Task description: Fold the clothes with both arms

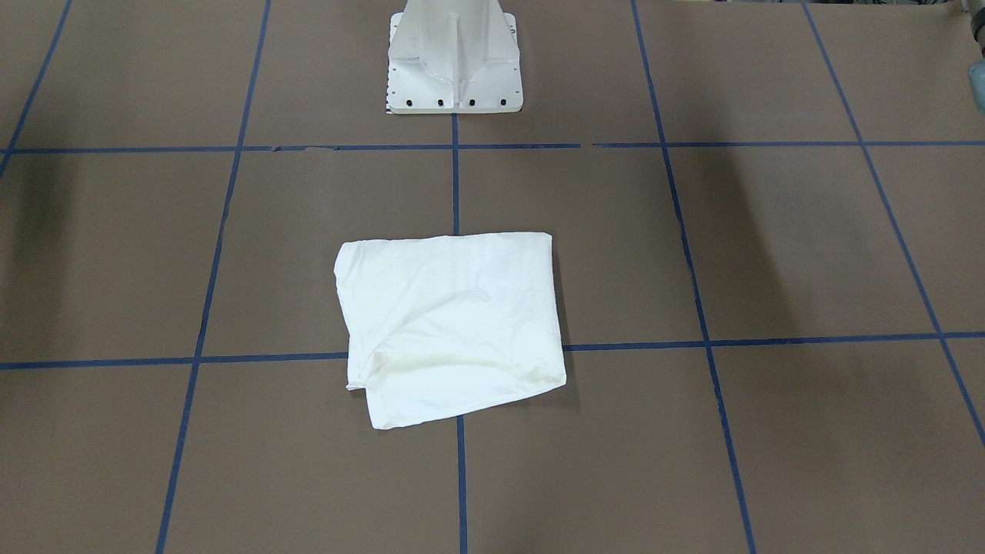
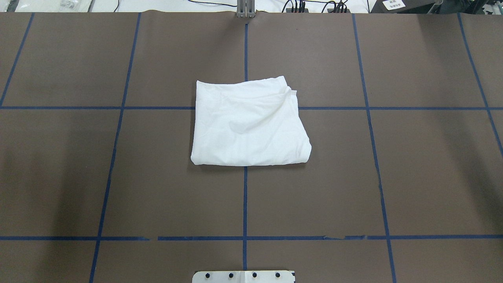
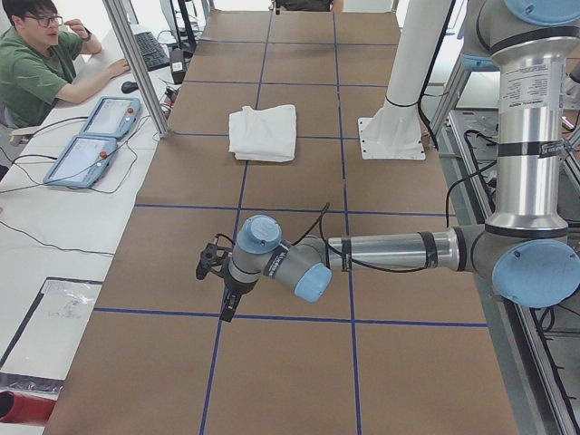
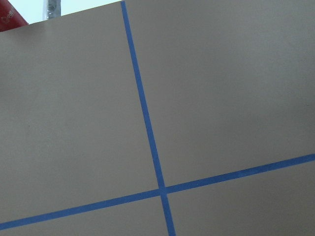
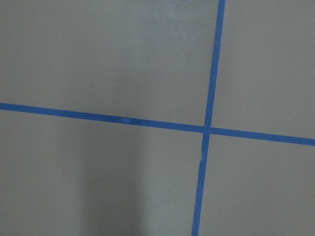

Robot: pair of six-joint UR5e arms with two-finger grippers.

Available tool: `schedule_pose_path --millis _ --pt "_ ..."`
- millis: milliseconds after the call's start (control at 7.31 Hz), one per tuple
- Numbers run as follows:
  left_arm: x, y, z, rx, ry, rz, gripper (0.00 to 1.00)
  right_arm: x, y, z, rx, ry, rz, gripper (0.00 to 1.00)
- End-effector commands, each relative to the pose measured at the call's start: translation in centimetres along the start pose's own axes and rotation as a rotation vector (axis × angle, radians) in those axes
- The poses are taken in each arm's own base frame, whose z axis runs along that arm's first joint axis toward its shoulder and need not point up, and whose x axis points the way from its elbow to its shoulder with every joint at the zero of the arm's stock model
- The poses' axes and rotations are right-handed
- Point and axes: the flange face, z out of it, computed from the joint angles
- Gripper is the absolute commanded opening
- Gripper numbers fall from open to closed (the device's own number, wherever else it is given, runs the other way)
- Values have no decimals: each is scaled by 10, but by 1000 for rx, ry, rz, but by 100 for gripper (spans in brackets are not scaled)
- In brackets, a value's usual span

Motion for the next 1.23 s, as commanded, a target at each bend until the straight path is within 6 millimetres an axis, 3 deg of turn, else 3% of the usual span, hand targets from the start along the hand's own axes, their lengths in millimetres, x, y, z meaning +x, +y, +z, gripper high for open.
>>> schedule_pose_path --millis 0,273,410,684,820,1094 --pt "2 -2 -15 -125 -30 15 100 6 11 8 -22 -23 21 100" --pt "-13 -25 -50 -185 -46 94 100 18 30 17 -43 -40 47 100" --pt "-23 -21 -60 -219 -42 99 100 28 40 19 -47 -44 71 100" --pt "-38 -8 -45 -269 -3 66 100 56 62 19 -48 -83 133 100" --pt "-38 -9 -44 -270 -2 63 100 77 76 23 -53 -104 181 100" --pt "-31 -10 -46 -258 50 54 100 95 88 33 -69 -101 218 100"
